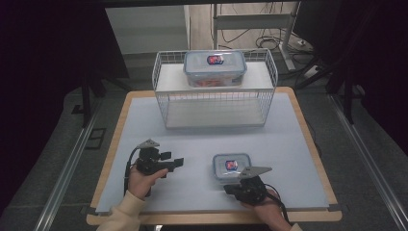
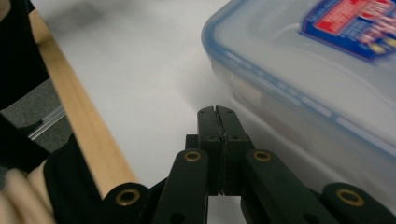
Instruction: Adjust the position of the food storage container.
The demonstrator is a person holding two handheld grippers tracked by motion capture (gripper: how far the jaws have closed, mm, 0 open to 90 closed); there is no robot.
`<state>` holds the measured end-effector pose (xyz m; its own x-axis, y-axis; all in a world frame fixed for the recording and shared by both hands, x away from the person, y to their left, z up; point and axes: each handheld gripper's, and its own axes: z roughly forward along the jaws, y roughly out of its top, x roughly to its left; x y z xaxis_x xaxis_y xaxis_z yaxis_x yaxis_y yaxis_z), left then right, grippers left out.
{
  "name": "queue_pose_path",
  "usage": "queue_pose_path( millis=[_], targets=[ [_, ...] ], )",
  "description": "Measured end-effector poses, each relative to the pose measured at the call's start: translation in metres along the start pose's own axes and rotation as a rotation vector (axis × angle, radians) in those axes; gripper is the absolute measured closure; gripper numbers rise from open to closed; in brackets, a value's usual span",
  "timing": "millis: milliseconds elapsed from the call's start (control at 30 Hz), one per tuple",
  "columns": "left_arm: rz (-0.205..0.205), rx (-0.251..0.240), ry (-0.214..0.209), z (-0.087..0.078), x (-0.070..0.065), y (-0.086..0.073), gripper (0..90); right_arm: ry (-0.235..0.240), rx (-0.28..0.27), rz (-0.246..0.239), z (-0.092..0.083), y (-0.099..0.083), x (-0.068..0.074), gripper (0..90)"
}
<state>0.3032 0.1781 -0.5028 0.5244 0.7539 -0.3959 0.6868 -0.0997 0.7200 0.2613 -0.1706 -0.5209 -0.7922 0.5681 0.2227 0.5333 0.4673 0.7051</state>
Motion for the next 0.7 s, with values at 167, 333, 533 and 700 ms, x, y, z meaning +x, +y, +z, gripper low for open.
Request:
queue_pose_path(
  millis=[167,333,533,700],
  targets=[
    [0.000,0.000,-0.003,0.000,-0.001,0.000,30.5,-0.037,-0.048,0.050,-0.035,-0.011,-0.014,89.4],
    [0.003,0.003,-0.001,0.001,-0.001,0.000,30.4,-0.100,-0.086,0.111,-0.061,-0.023,-0.036,89.4],
    [0.006,0.010,-0.003,0.003,-0.002,0.000,30.3,-0.142,-0.087,0.155,-0.074,-0.031,-0.055,89.5],
    [0.006,0.012,-0.005,0.003,-0.002,0.000,30.3,-0.141,-0.067,0.174,-0.068,-0.029,-0.067,89.5]
  ],
)
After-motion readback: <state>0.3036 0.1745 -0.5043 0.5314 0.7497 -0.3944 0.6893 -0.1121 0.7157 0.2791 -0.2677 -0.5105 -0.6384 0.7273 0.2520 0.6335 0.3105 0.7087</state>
